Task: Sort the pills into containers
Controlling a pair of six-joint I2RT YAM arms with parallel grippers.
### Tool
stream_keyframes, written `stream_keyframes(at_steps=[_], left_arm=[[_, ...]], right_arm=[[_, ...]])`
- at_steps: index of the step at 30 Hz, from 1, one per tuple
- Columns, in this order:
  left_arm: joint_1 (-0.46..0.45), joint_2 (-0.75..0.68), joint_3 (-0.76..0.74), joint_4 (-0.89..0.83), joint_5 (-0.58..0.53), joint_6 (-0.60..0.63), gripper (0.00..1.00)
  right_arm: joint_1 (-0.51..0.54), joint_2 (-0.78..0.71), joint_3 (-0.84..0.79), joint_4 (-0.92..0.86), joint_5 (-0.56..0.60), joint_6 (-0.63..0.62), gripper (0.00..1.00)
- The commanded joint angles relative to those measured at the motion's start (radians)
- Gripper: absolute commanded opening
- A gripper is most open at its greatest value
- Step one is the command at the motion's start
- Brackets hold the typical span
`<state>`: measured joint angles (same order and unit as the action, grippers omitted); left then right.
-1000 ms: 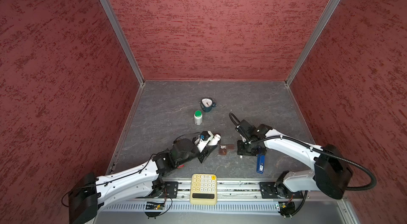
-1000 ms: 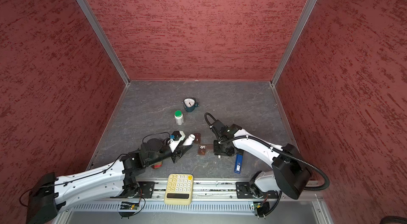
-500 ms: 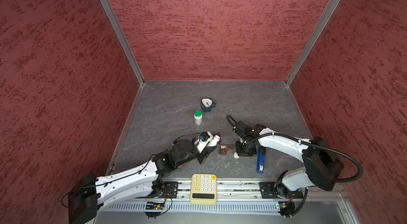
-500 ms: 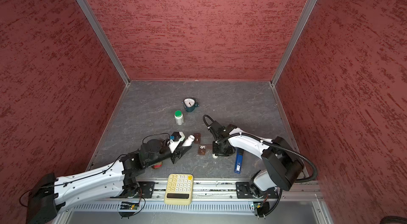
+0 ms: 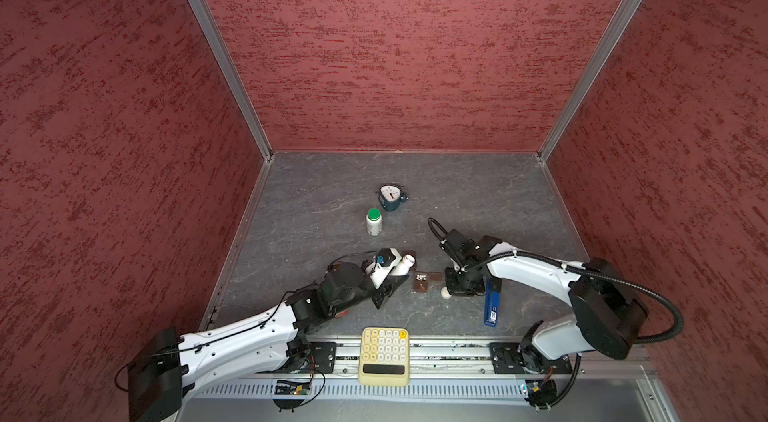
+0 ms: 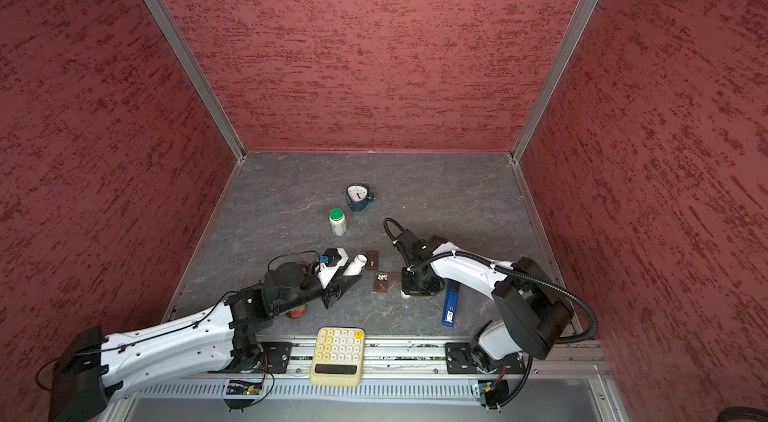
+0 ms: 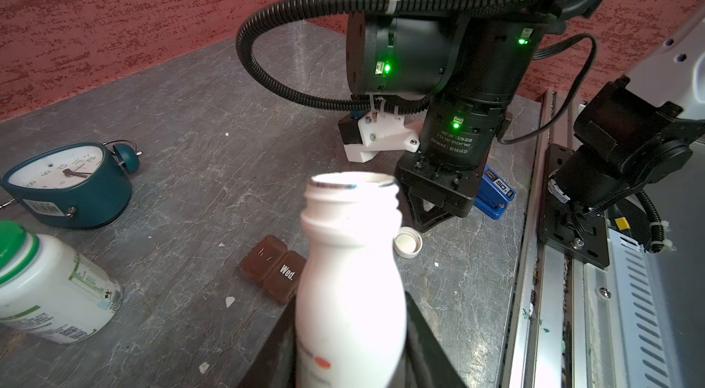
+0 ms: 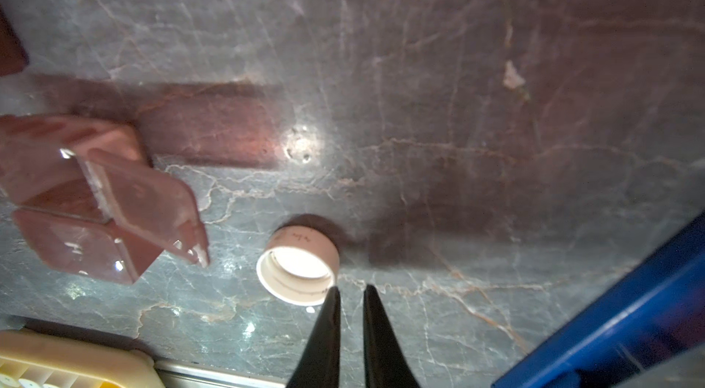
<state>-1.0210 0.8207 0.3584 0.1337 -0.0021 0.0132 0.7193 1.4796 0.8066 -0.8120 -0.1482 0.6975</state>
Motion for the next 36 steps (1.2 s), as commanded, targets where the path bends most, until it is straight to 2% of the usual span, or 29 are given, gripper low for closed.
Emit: stream_keyframes(at_steps=[1, 6, 14, 36], left_arm=[[0.002, -0.009, -0.008, 0.002, -0.005, -0.005, 0.0], [0.002, -0.009, -0.008, 0.001, -0.006, -0.006, 0.0], [0.001, -0.006, -0.008, 0.01, -0.004, -0.005, 0.0], [0.003, 0.001, -0.005, 0.017, 0.007, -0.005, 0.0]], right_arm=[[-0.012, 0.007, -0.013, 0.02, 0.018, -0.006, 0.14], [-0.016, 0.003, -0.01, 0.022, 0.017, -0.01, 0.14], [-0.015, -0.019, 0.03, 0.011, -0.002, -0.008, 0.21], [-0.021, 0.034, 0.004, 0.033, 0.007, -0.023, 0.15]])
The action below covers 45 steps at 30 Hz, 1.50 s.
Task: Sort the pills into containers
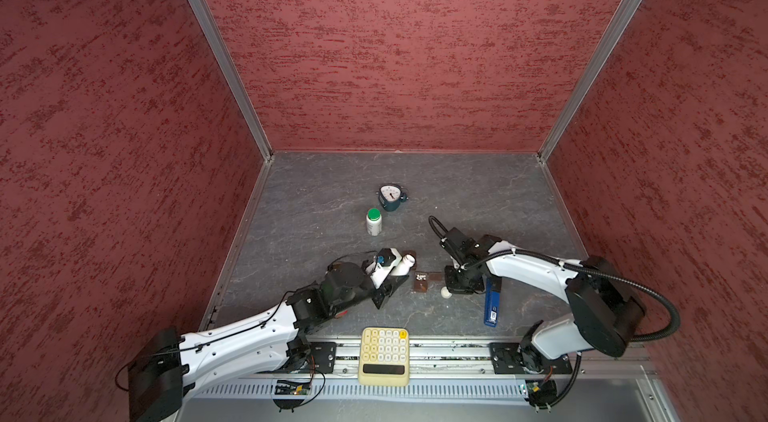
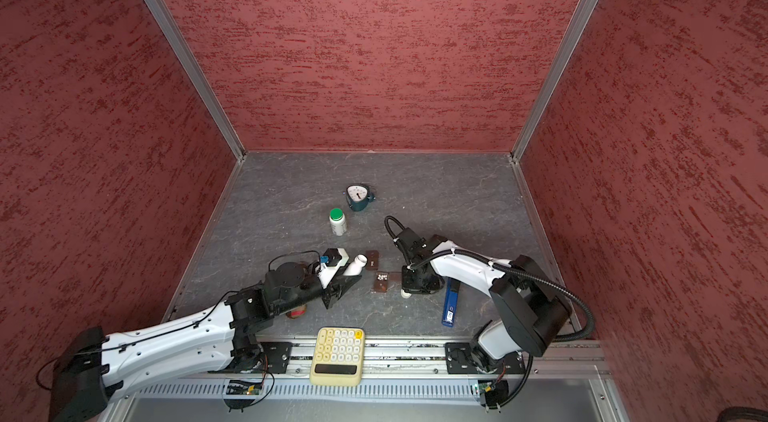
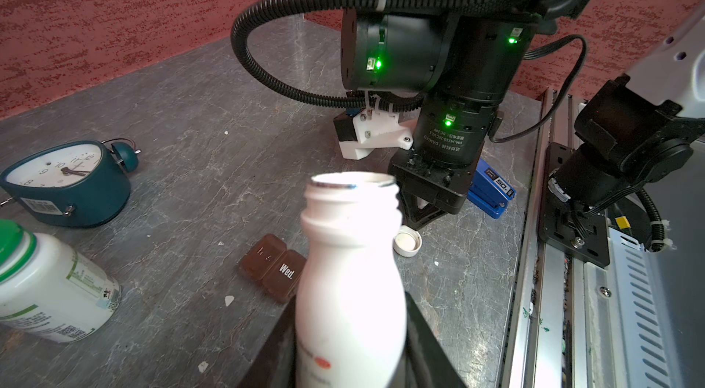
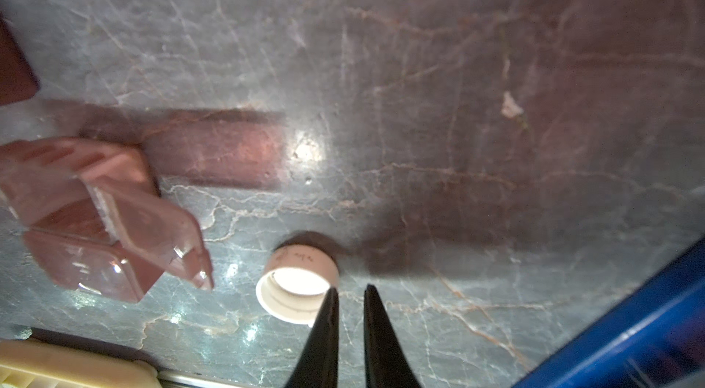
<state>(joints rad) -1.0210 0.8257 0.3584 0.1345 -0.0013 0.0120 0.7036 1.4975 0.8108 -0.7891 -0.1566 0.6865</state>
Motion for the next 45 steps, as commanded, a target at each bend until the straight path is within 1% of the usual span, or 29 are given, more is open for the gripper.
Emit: stream_keyframes(at_steps=[1, 9, 25, 32, 39, 40, 45], left_arm=[[0.003, -0.004, -0.006, 0.016, 0.006, -0.004, 0.0], [0.004, -0.004, -0.005, 0.014, 0.008, -0.001, 0.0], [0.006, -0.01, -0.009, 0.008, 0.009, -0.006, 0.0], [0.007, -0.01, -0.013, 0.016, 0.006, -0.006, 0.0], [0.007, -0.012, -0.013, 0.015, 0.007, -0.007, 0.0], [0.007, -0.015, -0.013, 0.011, 0.006, -0.008, 0.0], [0.007, -0.032, -0.015, -0.005, 0.001, -0.007, 0.0]], right_arm=[[-0.006, 0.018, 0.0, 0.01, 0.018, -0.012, 0.15], [-0.015, 0.022, -0.011, 0.003, 0.029, -0.018, 0.13], [-0.024, -0.011, -0.027, 0.022, 0.019, -0.01, 0.13], [-0.024, -0.082, 0.012, 0.047, -0.037, 0.007, 0.2], [-0.024, -0.049, 0.011, 0.096, -0.07, 0.001, 0.21], [-0.024, -0.023, 0.009, 0.1, -0.069, 0.002, 0.21], [-0.024, 0.002, 0.013, 0.096, -0.041, -0.003, 0.17]])
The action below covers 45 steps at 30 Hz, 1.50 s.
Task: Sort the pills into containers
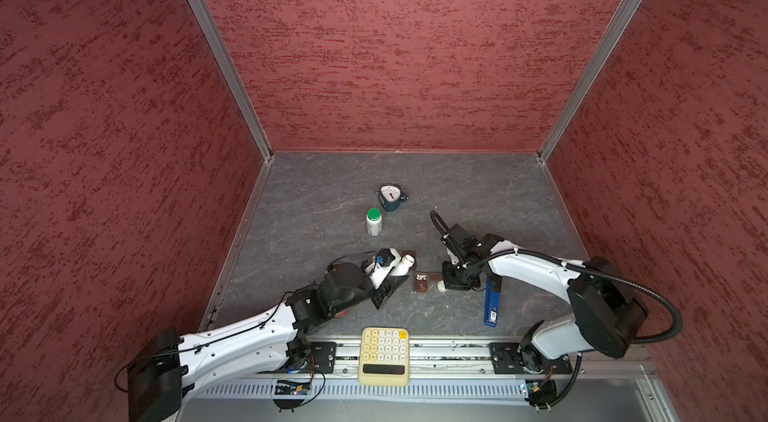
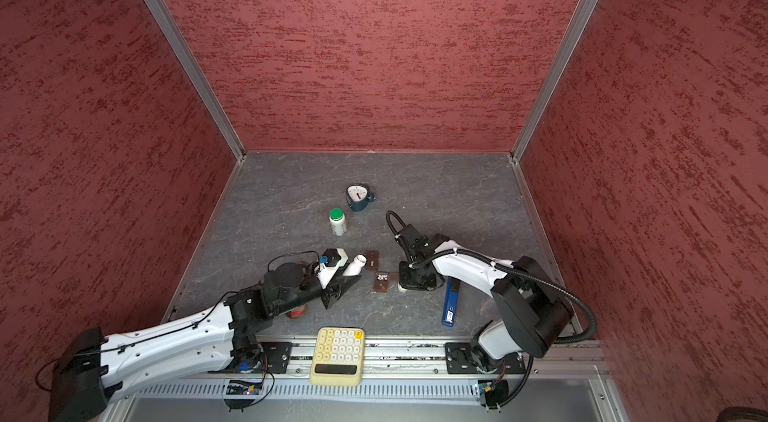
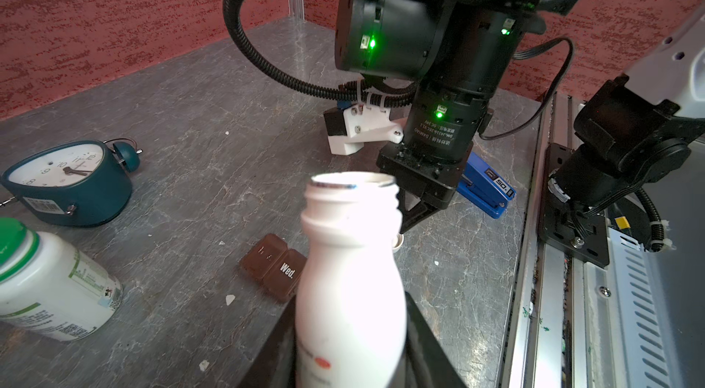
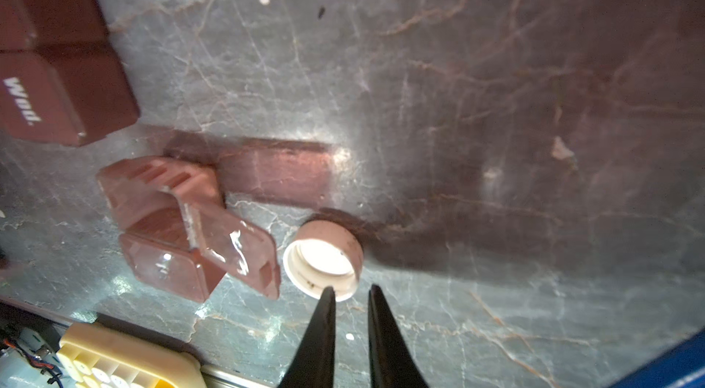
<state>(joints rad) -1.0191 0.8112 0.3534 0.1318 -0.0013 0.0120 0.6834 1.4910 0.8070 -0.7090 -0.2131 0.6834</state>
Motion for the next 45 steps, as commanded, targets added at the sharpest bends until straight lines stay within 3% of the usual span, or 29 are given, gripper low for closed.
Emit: stream_keyframes(at_steps=[1, 17, 45], left_arm=[[0.007, -0.02, -0.01, -0.004, 0.001, -0.006, 0.0], [0.006, -0.02, -0.014, -0.004, 0.001, -0.007, 0.0], [0.009, -0.004, 0.009, -0.011, 0.007, -0.002, 0.0]], right_arm=[[-0.005, 0.013, 0.019, 0.017, 0.022, -0.003, 0.17], [-0.023, 0.024, -0.006, 0.006, 0.08, -0.008, 0.13], [-0.126, -0.011, -0.137, 0.083, 0.057, -0.097, 0.15]])
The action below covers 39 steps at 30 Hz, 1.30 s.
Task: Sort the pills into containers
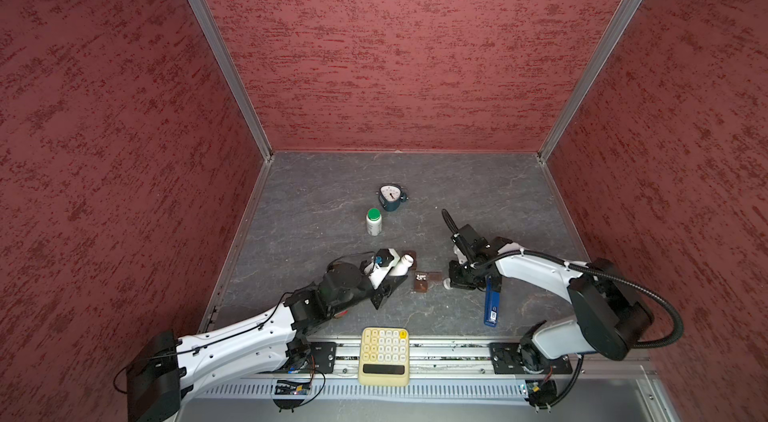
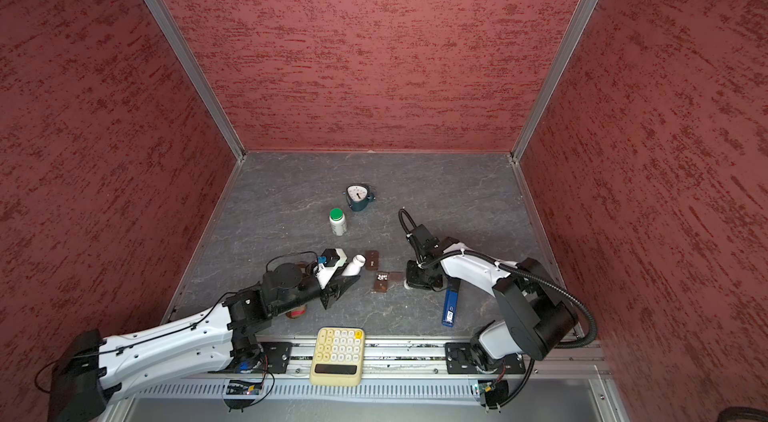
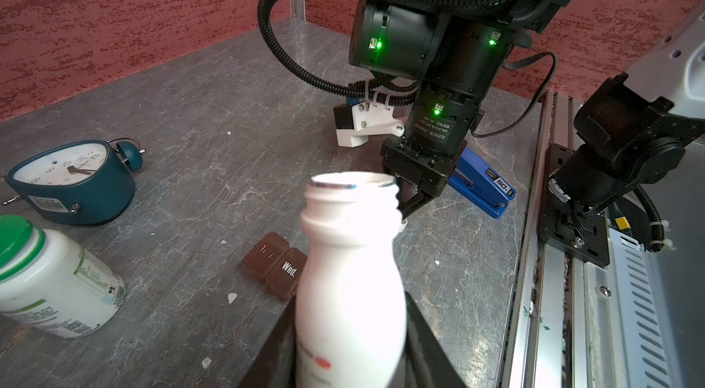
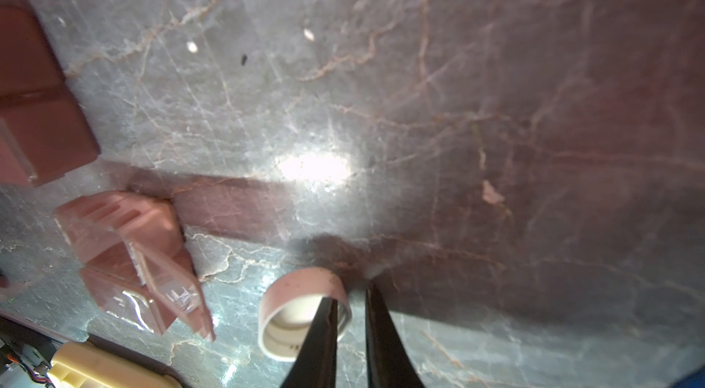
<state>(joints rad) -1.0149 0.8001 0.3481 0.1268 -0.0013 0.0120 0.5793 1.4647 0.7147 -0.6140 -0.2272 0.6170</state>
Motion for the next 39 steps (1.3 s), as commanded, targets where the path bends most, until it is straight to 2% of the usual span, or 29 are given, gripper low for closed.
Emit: stream_keyframes(at_steps=[1, 5, 8, 9, 14, 17, 19, 21, 23, 33, 39], left_arm=[[0.005, 0.005, 0.014, -0.004, 0.007, -0.002, 0.0], [0.006, 0.007, 0.017, -0.006, 0.007, 0.0, 0.0], [0.007, 0.009, 0.018, -0.004, 0.009, 0.001, 0.0], [0.008, 0.009, 0.017, -0.005, 0.01, 0.001, 0.0], [0.007, 0.01, 0.013, -0.003, 0.012, 0.0, 0.0], [0.008, 0.006, 0.011, -0.004, 0.012, -0.002, 0.0], [0.009, 0.001, 0.011, -0.007, 0.011, -0.001, 0.0], [0.008, -0.002, 0.009, -0.009, 0.009, 0.0, 0.0], [0.009, -0.001, 0.008, -0.009, 0.009, 0.0, 0.0], [0.01, -0.001, 0.006, -0.005, 0.011, -0.003, 0.0], [0.009, -0.007, 0.003, -0.007, 0.009, -0.005, 0.0]], right_arm=[[-0.027, 0.012, -0.049, -0.01, 0.068, -0.035, 0.13], [-0.039, -0.006, -0.051, -0.004, 0.055, -0.047, 0.11], [-0.039, -0.044, -0.037, -0.011, 0.043, -0.058, 0.22], [-0.039, -0.049, -0.031, -0.016, 0.045, -0.059, 0.23], [-0.041, -0.053, -0.012, -0.033, 0.041, -0.068, 0.12], [-0.041, -0.043, -0.01, -0.034, 0.04, -0.065, 0.1], [-0.042, -0.044, -0.01, -0.034, 0.036, -0.065, 0.1], [-0.041, -0.051, -0.006, -0.04, 0.043, -0.062, 0.17], [-0.041, -0.059, 0.001, -0.051, 0.053, -0.062, 0.18], [-0.041, -0.073, 0.02, -0.063, 0.034, -0.067, 0.01], [-0.044, -0.076, 0.021, -0.04, 0.0, -0.065, 0.0]])
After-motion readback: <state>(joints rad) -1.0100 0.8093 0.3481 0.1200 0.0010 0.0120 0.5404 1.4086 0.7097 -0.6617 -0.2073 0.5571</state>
